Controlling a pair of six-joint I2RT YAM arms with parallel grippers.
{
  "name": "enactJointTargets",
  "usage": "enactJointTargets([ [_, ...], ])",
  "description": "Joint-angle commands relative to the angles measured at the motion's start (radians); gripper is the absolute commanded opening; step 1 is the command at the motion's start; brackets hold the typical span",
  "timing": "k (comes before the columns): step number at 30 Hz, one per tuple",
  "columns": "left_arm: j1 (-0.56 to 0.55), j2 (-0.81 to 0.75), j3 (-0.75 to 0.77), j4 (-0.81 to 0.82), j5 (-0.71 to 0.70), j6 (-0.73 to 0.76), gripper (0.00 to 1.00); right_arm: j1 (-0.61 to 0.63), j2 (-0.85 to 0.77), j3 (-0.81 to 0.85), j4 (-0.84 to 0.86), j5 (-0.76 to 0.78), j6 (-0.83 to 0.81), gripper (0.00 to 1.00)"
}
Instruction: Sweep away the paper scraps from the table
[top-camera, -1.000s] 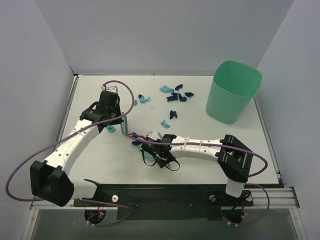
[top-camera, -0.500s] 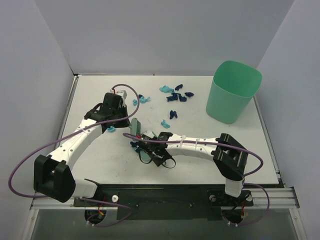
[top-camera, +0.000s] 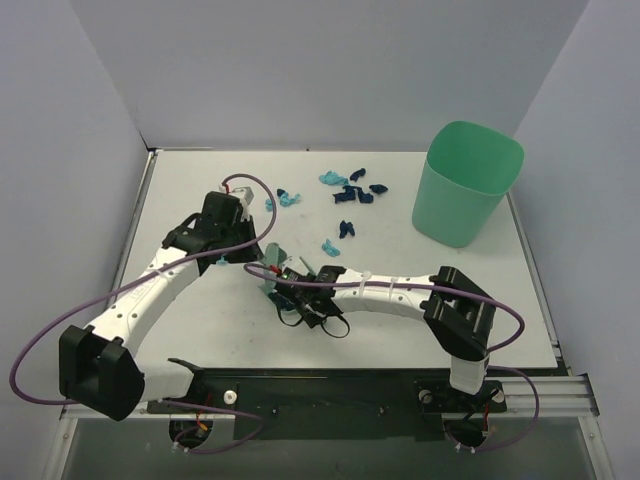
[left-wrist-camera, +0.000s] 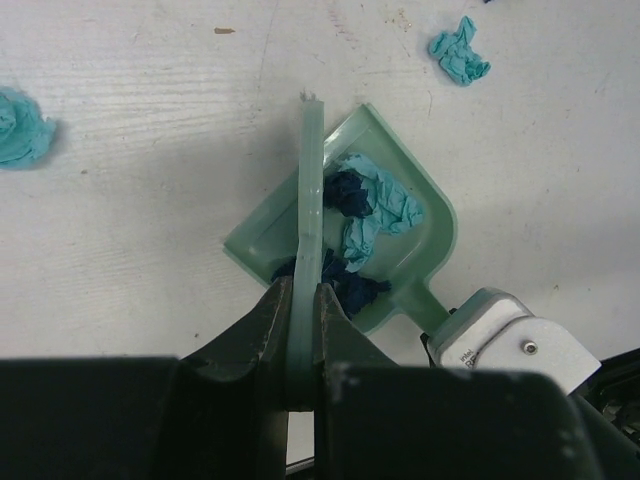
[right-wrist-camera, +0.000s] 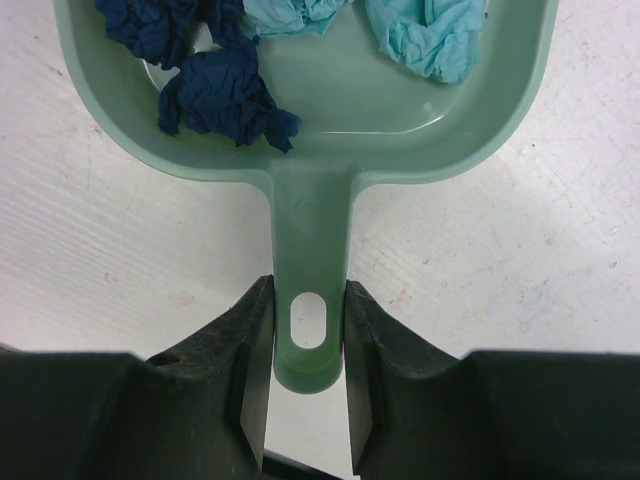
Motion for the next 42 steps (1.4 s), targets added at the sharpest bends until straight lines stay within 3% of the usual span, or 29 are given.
enactJointTargets([
  [1,-0.005,-0.033,0.089,-0.054,-0.052,0.003,0.00,-0.005,-0.067,-0.054,0.048,0.080,0.015,0.00],
  [13,0.001,-0.087,0.294,-0.192,-0.153,0.037,0.00,-0.011,-0.156,-0.082,0.066,0.151,0.034,0.00],
  [22,0.070,-0.082,0.540,-0.283,-0.331,0.060,0.00,-0.074,-0.276,-0.025,-0.093,0.152,0.040,0.00],
  [31,0.086,-0.085,0.448,-0.205,-0.242,0.040,0.00,-0.228,-0.394,0.144,-0.300,0.105,0.014,0.00],
  [42,0.086,-0.091,0.353,-0.163,-0.176,0.031,0.00,-0.481,-0.337,0.487,-0.474,-0.055,-0.020,0.00],
])
